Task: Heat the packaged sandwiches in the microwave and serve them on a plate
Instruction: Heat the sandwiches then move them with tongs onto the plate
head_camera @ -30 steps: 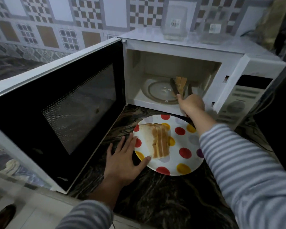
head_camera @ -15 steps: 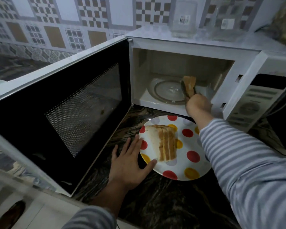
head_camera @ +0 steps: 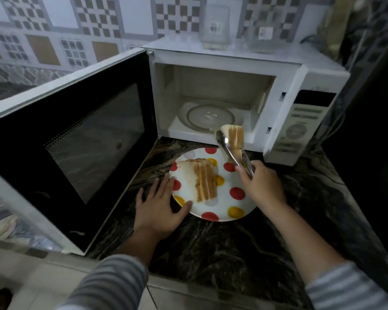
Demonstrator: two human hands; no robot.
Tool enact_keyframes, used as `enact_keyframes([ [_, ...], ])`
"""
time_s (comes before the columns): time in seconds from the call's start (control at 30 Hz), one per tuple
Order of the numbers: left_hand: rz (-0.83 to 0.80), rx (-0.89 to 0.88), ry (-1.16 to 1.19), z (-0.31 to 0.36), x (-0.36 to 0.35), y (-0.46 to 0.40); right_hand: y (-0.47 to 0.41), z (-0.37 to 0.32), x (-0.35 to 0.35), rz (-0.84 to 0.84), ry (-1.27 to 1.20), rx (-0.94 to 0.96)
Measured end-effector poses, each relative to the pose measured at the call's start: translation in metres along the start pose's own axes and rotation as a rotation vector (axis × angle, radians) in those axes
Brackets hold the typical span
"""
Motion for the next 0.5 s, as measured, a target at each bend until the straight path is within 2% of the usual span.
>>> enact_keyframes([
  [0.2, -0.037, 0.017, -0.029, 0.0, 0.0, -0.001, 0.044, 0.021, -0.005, -0.024, 0.04, 0.016],
  [0.33, -0.043, 0.021, -0.052, 0.001, 0.0, -0.001, 0.052, 0.025, -0.018, -0.099, 0.15, -0.011],
  [0.5, -0.045, 0.021, -0.052, 0.001, 0.001, -0.001, 0.051, 0.023, -0.019, -0.106, 0.177, -0.027],
])
Point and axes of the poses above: each hand's wrist, its own y-axis away from the middle knuckle, its own x-axis out of the back of the hand, z = x × y, the point moved 2 cm from there along -y, towards the middle knuckle, and after that the axes turned 3 degrees about -z, right-handed, at the moved point
